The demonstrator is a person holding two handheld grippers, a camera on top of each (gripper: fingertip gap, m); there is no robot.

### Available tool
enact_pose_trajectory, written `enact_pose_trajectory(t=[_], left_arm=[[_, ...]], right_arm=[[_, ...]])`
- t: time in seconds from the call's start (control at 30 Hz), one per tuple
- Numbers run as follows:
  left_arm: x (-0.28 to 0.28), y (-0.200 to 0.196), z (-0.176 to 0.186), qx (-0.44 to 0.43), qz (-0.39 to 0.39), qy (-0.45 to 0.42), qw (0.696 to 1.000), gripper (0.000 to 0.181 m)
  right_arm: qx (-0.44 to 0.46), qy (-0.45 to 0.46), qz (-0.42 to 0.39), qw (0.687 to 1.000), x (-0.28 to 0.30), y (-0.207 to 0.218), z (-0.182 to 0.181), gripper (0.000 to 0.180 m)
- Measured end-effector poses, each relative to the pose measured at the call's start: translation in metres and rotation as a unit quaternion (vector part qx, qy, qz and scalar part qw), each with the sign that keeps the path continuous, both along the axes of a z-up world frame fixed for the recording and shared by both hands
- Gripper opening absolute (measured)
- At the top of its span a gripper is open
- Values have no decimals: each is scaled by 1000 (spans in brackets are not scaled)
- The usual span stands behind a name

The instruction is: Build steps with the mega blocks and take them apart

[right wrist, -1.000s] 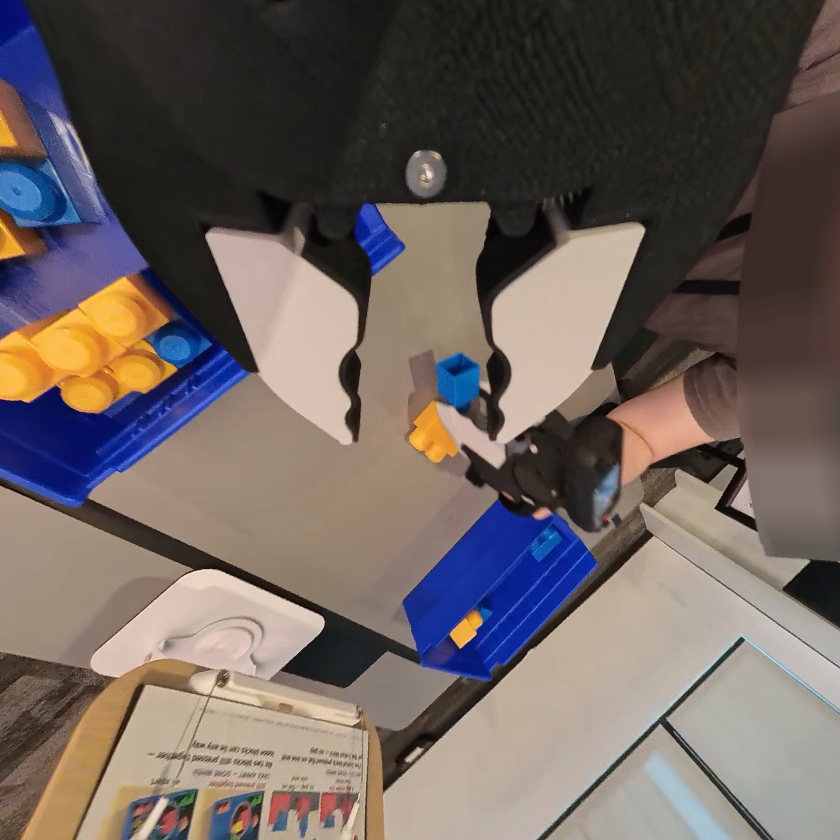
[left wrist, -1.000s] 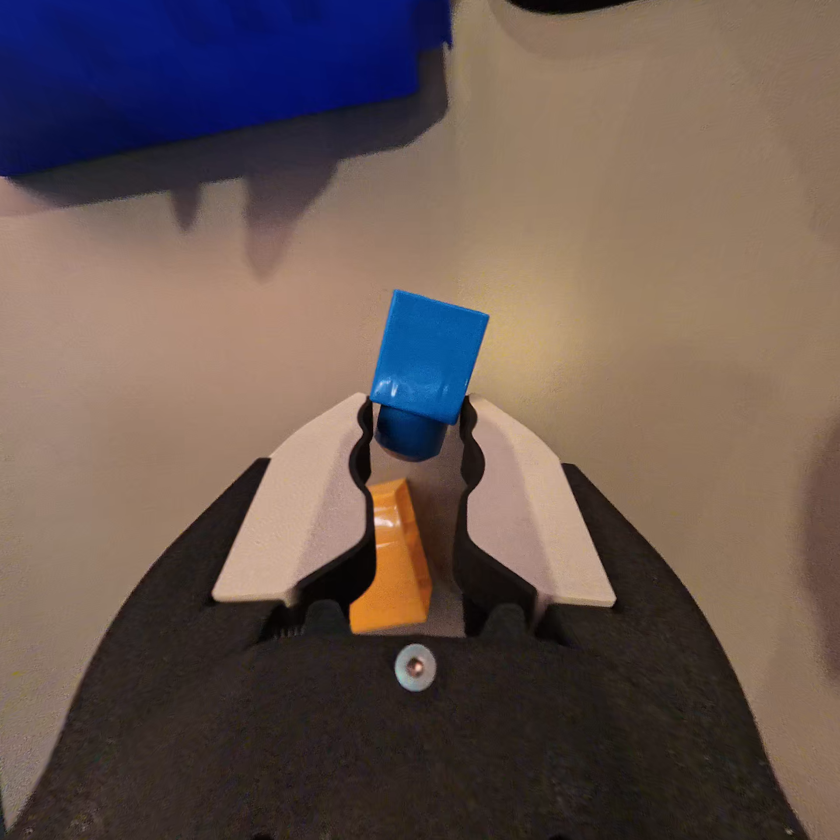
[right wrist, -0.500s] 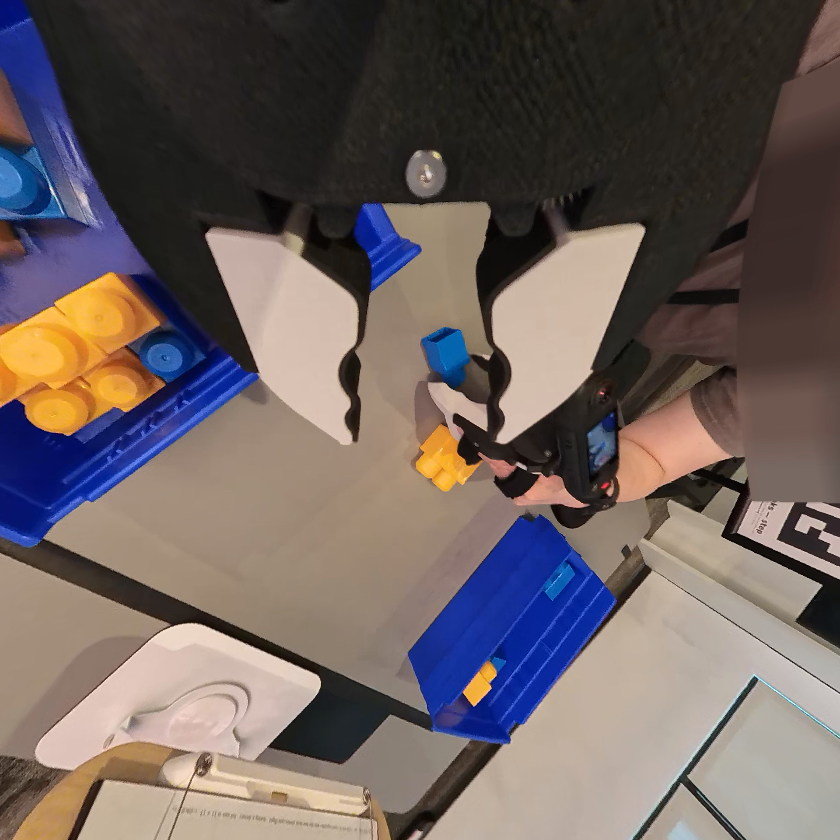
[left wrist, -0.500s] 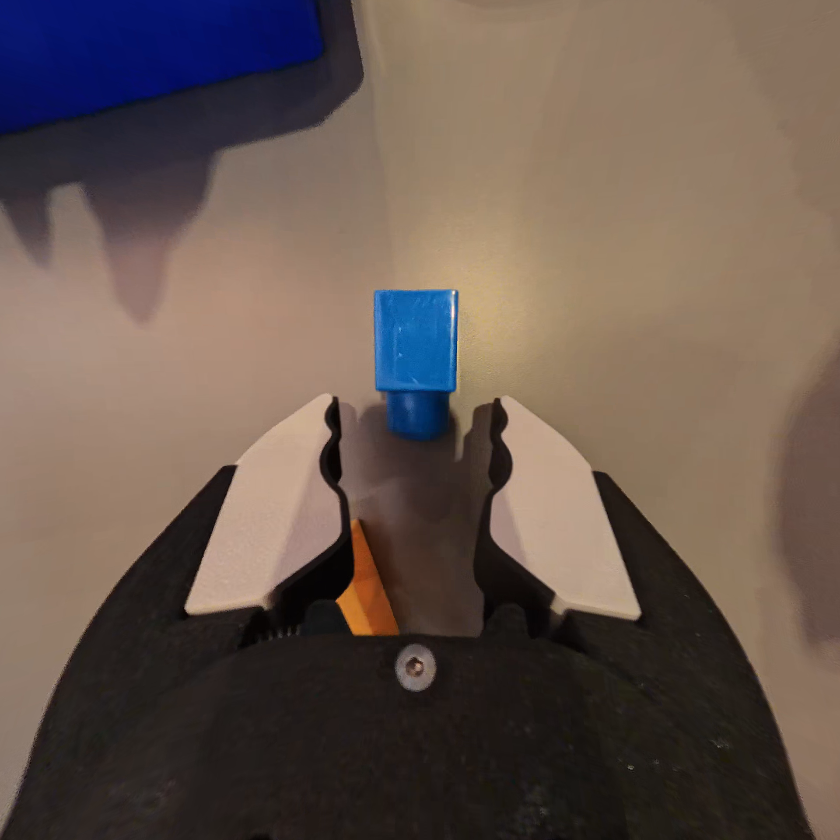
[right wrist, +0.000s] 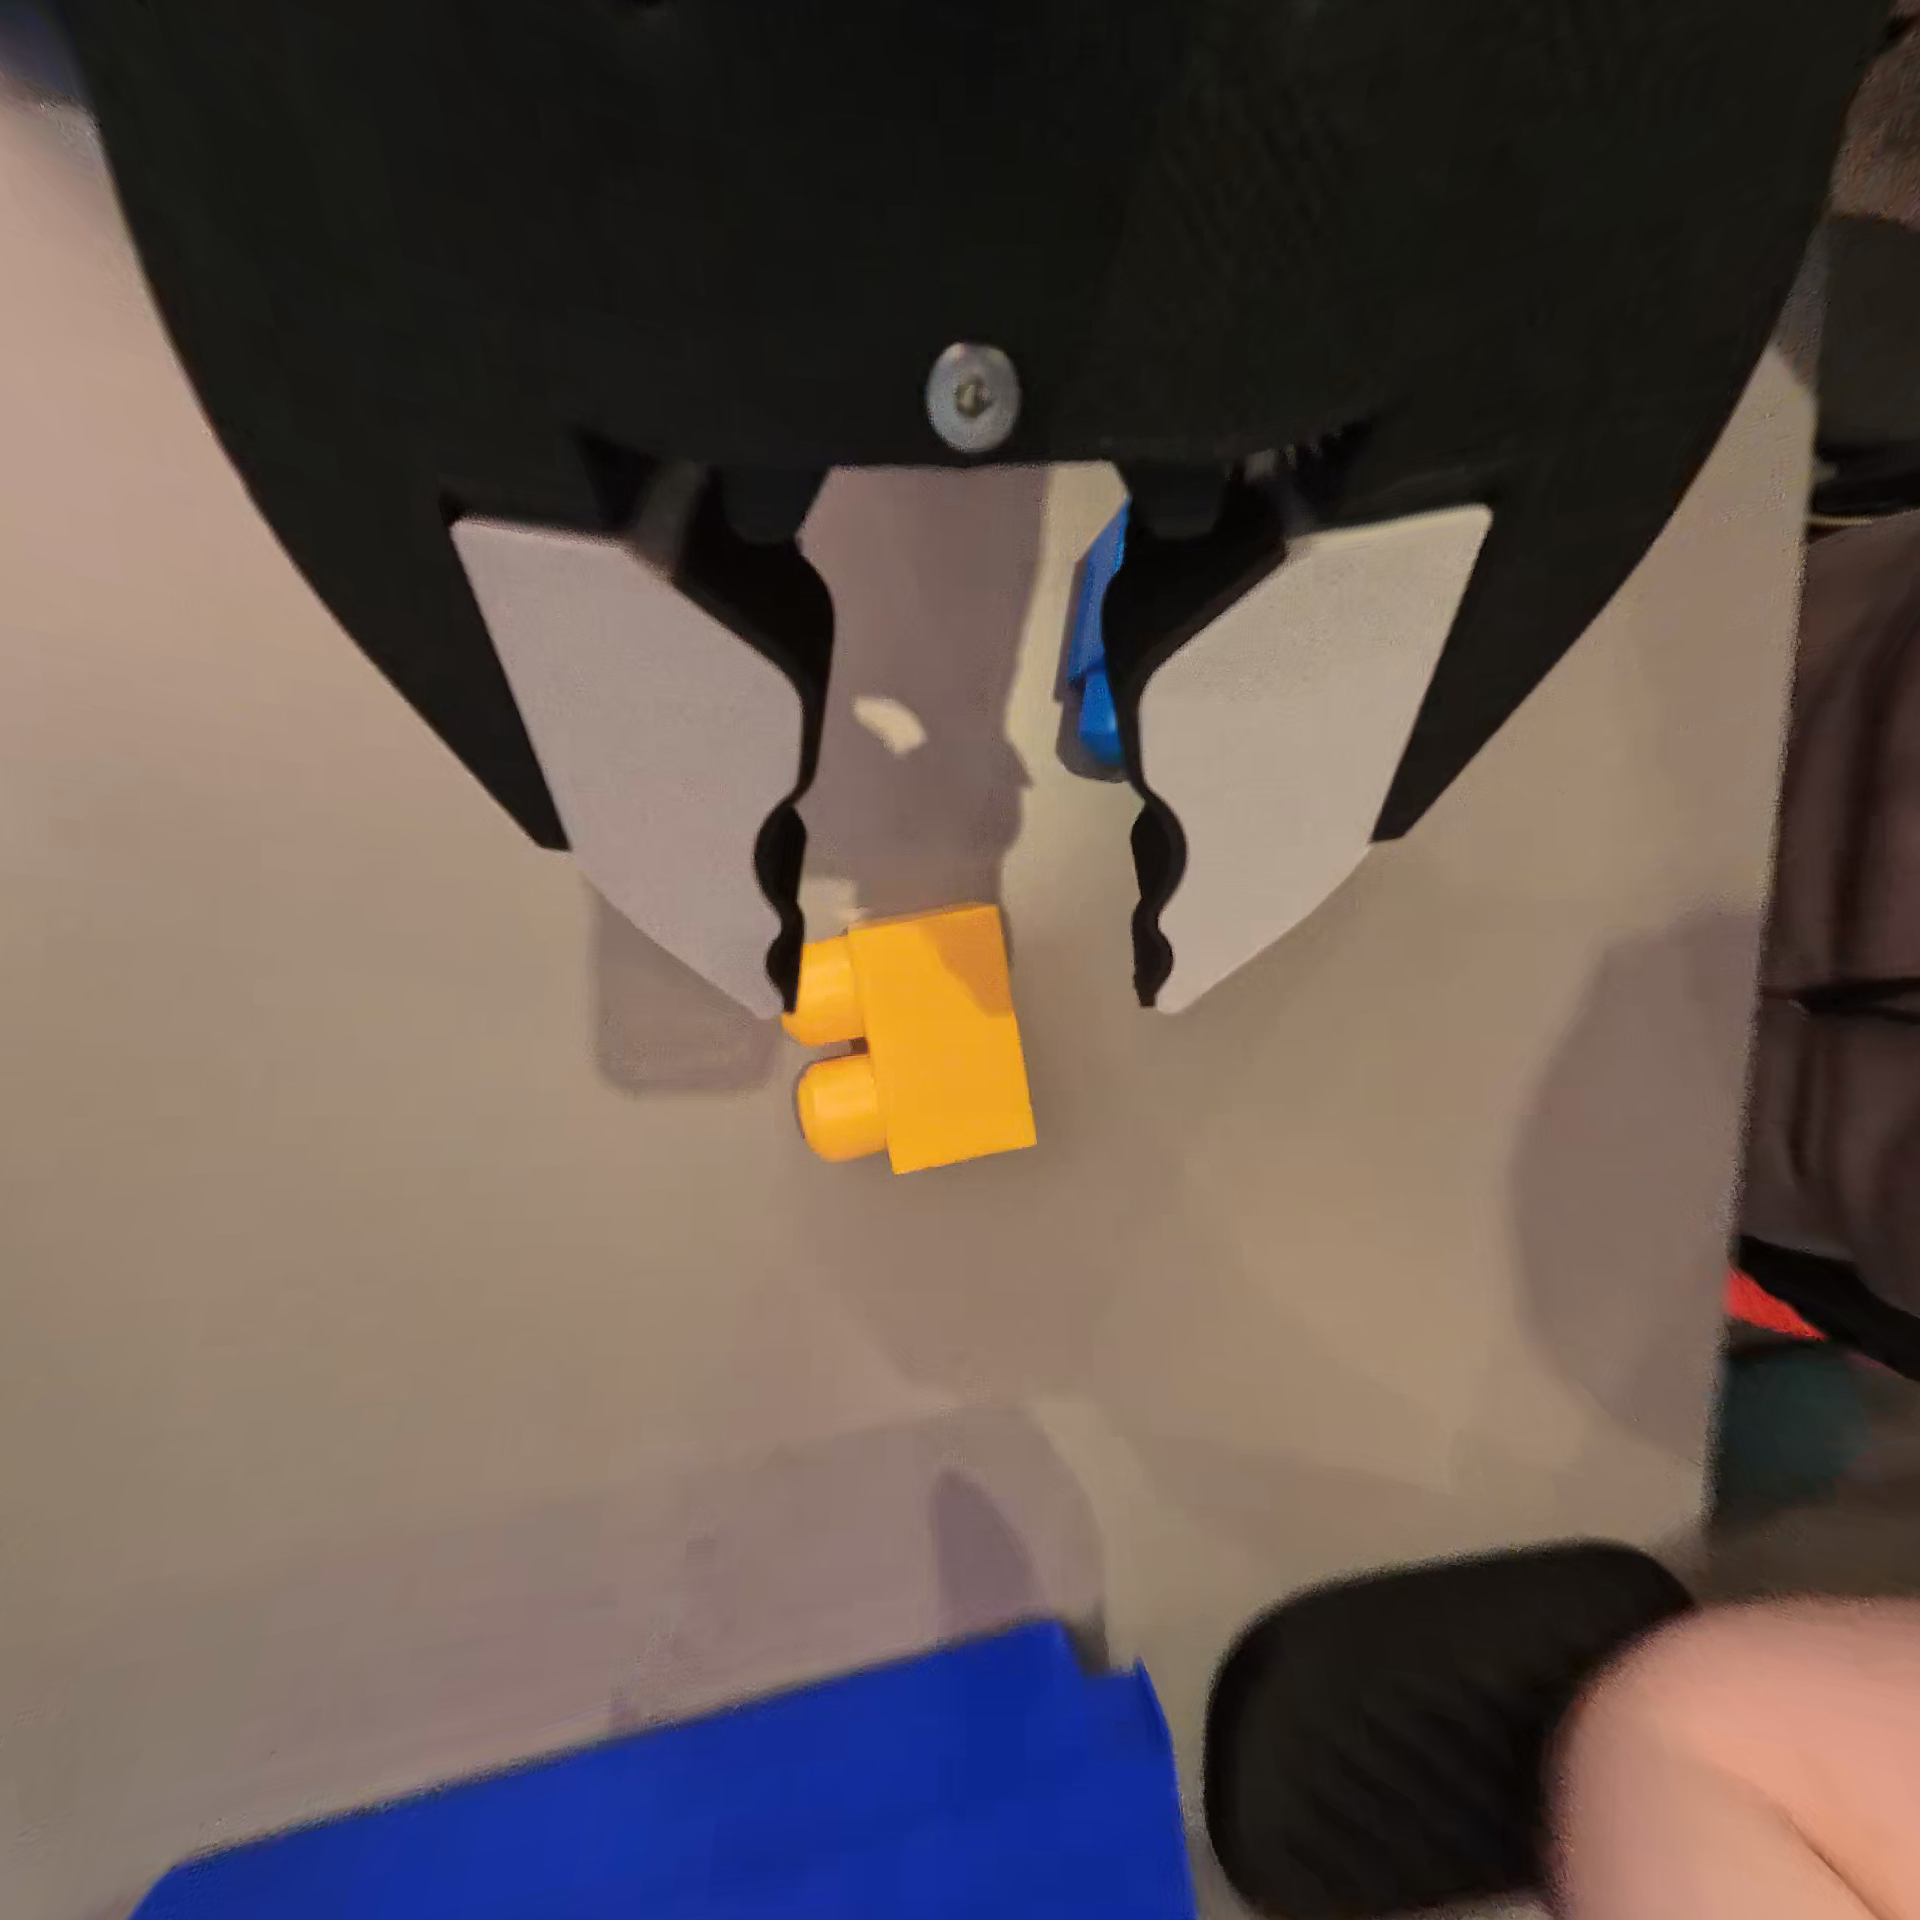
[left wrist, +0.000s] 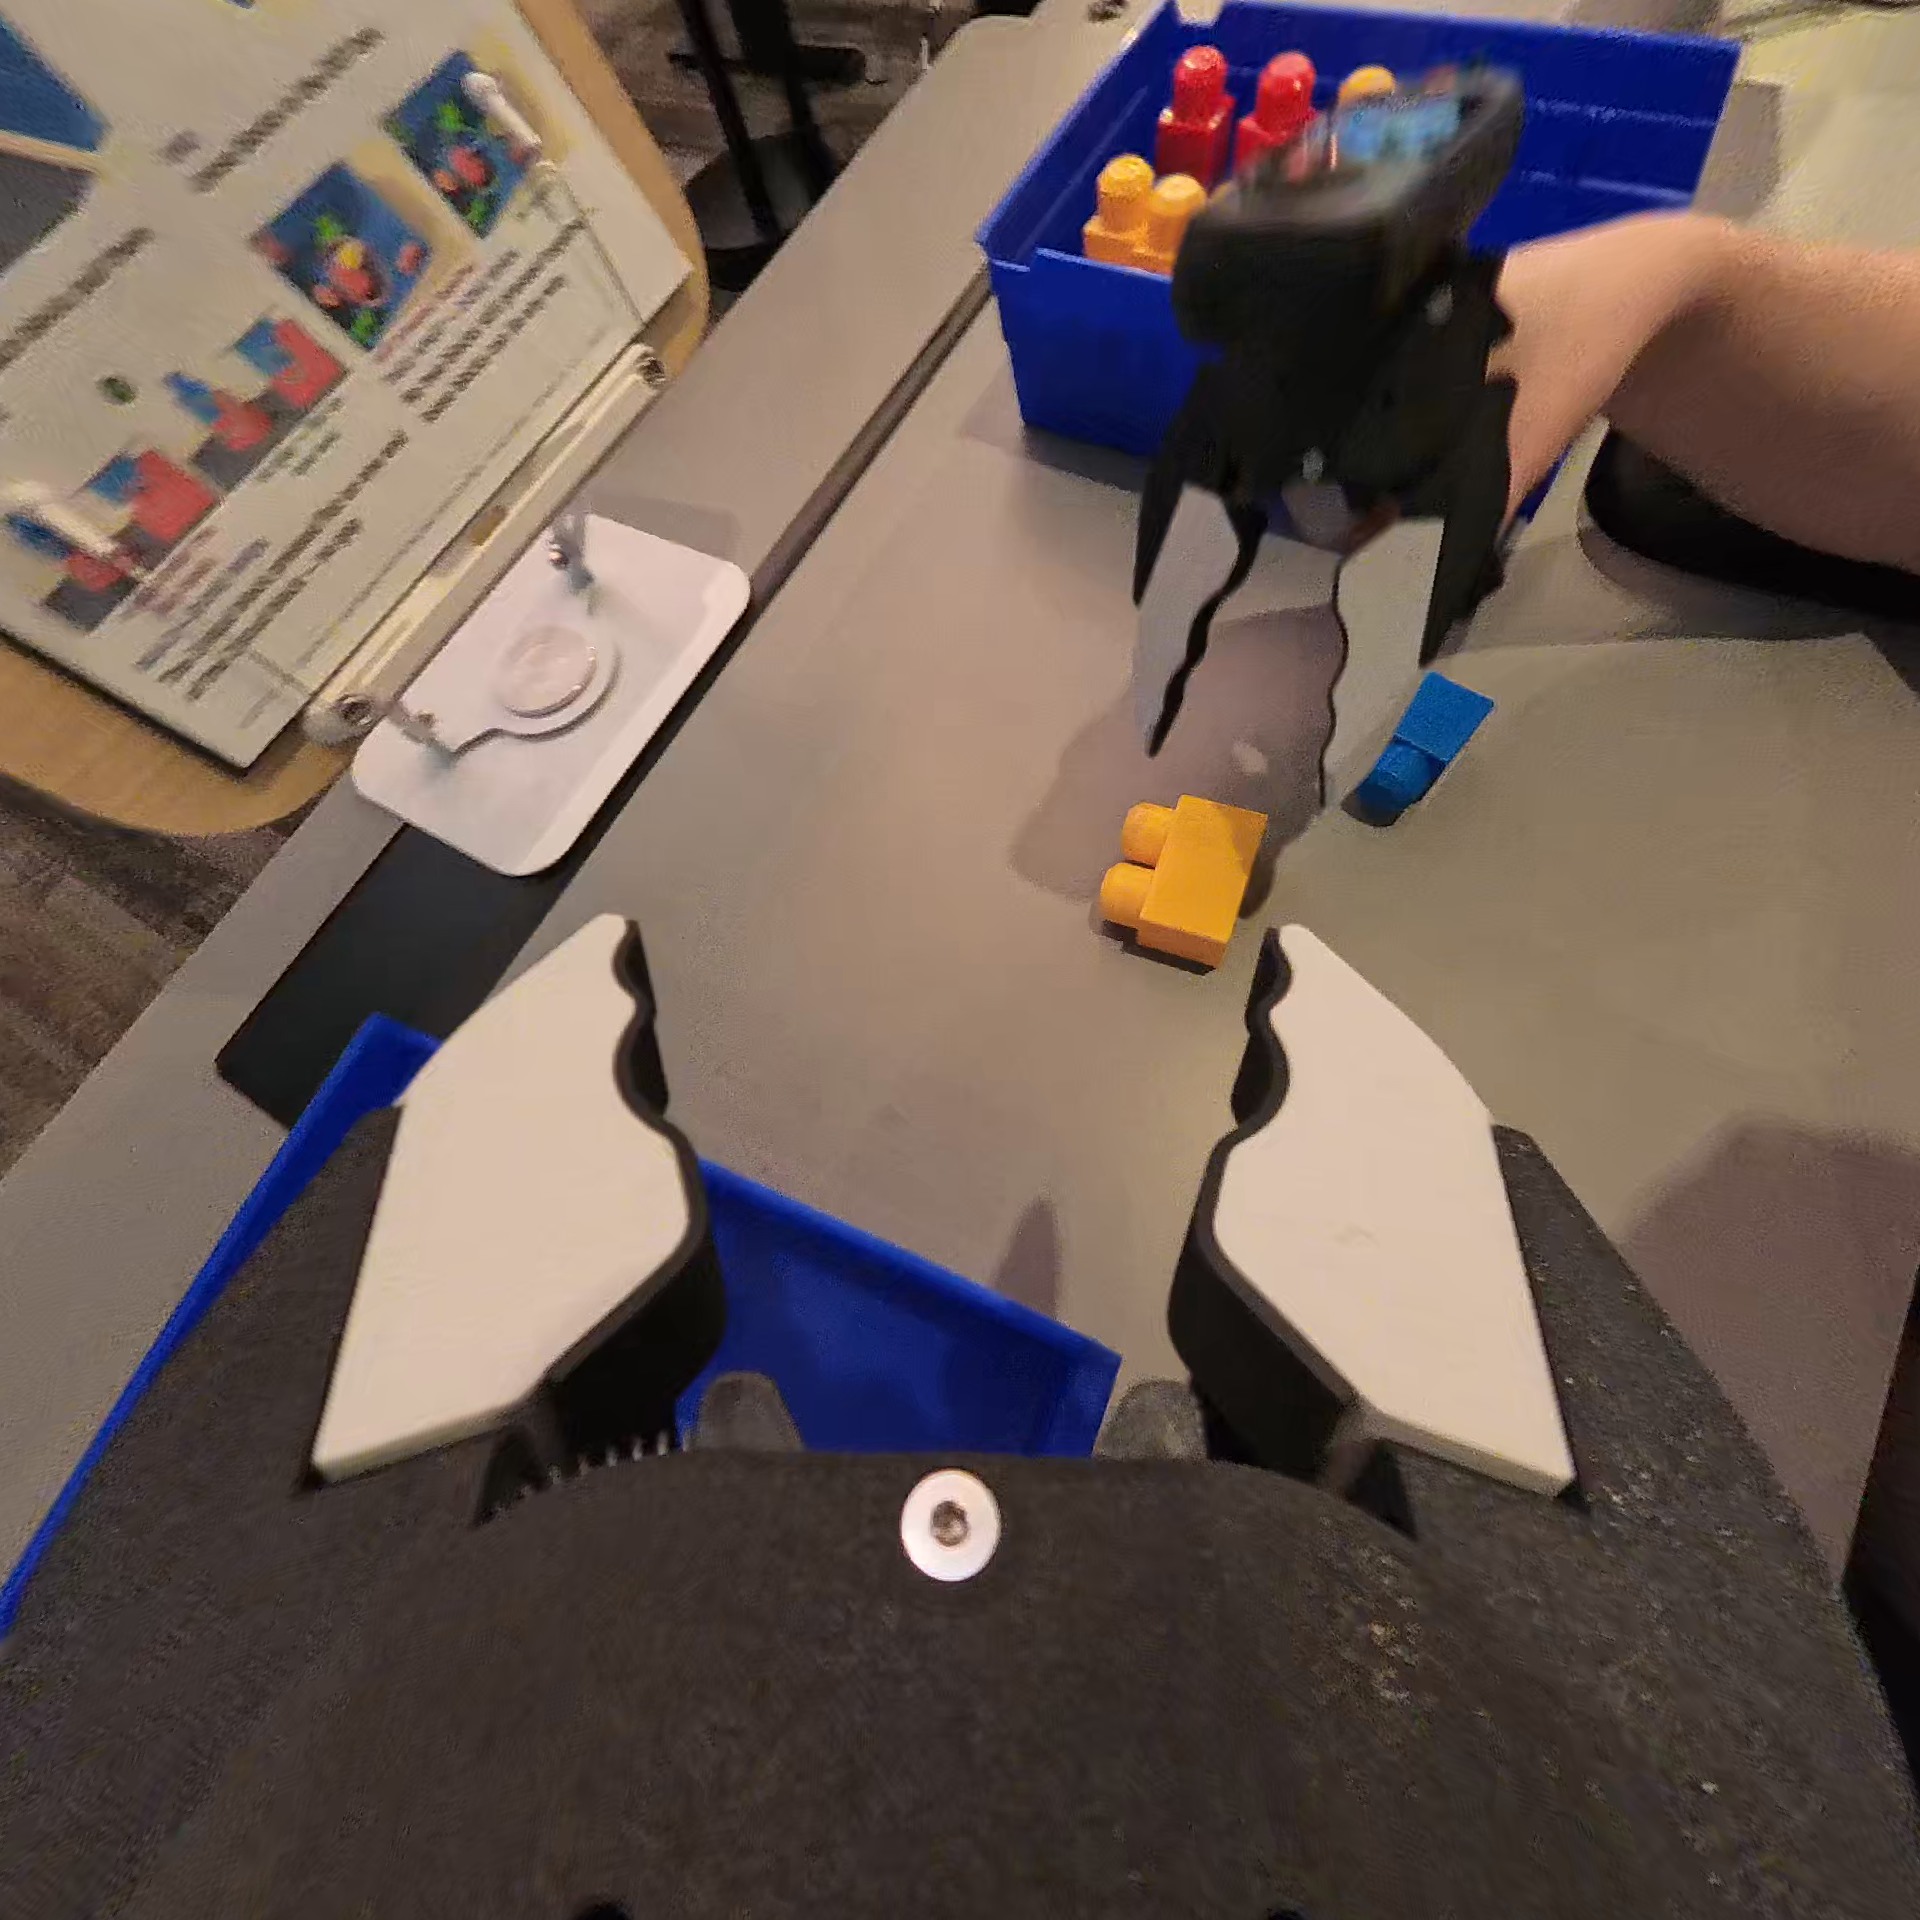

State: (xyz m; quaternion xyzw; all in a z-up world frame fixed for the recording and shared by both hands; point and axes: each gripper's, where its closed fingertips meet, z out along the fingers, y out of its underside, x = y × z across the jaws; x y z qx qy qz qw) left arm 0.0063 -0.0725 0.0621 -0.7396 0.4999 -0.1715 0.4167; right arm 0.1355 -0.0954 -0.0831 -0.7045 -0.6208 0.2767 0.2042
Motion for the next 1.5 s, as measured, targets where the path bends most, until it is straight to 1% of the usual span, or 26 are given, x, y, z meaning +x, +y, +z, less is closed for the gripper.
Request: enact_pose_trajectory(t=[0.03,0.07,0.17,0.23,0.33,0.37,0.4,0.47,0.53,0.67,0.73,0.83,0.93,1.0,1.1,1.2,1.33,1.5], left_arm=[[-6,-2,5,-3,2,-11,1000,110],[-10,-7,10,-9,-5,-28,1000,110],[-19,-16,28,3,-18,-70,997,109],[-26,-19,36,16,-20,-83,996,109],[-31,-26,42,15,-30,-100,994,109],[-31,-28,44,12,-36,-110,993,108],[-31,-30,46,7,-42,-120,992,107],[-30,-29,48,0,-45,-138,989,105],[-27,-22,46,-11,-37,-147,988,104],[-5,-4,35,-62,-33,-177,982,99],[20,-1,28,-100,-59,-205,972,96],[67,0,15,-149,-98,-243,953,93],[108,-1,-1,-176,-117,-268,940,92],[125,-6,-7,-190,-129,-283,931,89],[137,-7,-8,-197,-125,-315,920,82],[141,-11,-7,-222,-131,-337,906,76],[143,-10,-12,-221,-127,-329,909,72],[146,-11,-13,-232,-127,-342,902,64]], right_arm=[[3,-15,7,1000,-4,-1,-12,67],[13,-28,12,999,-7,0,-22,68],[71,-73,12,995,-9,11,-45,80],[71,-96,15,993,-7,11,-59,83],[57,-132,1,990,0,16,-79,82],[64,-130,2,989,0,19,-80,70],[69,-120,4,990,-2,20,-78,67],[84,-96,1,992,-6,22,-66,66],[124,-74,-9,989,-7,30,-49,66],[214,-27,-50,975,0,46,1,66],[287,7,-79,955,6,54,39,66],[404,54,-104,907,13,51,98,66],[495,70,-111,859,14,38,135,66],[532,63,-120,836,14,35,145,66],[558,67,-119,818,9,30,149,66],[570,71,-114,811,4,28,149,66],[576,68,-119,806,2,29,148,66],[573,73,-130,806,1,30,148,66]])
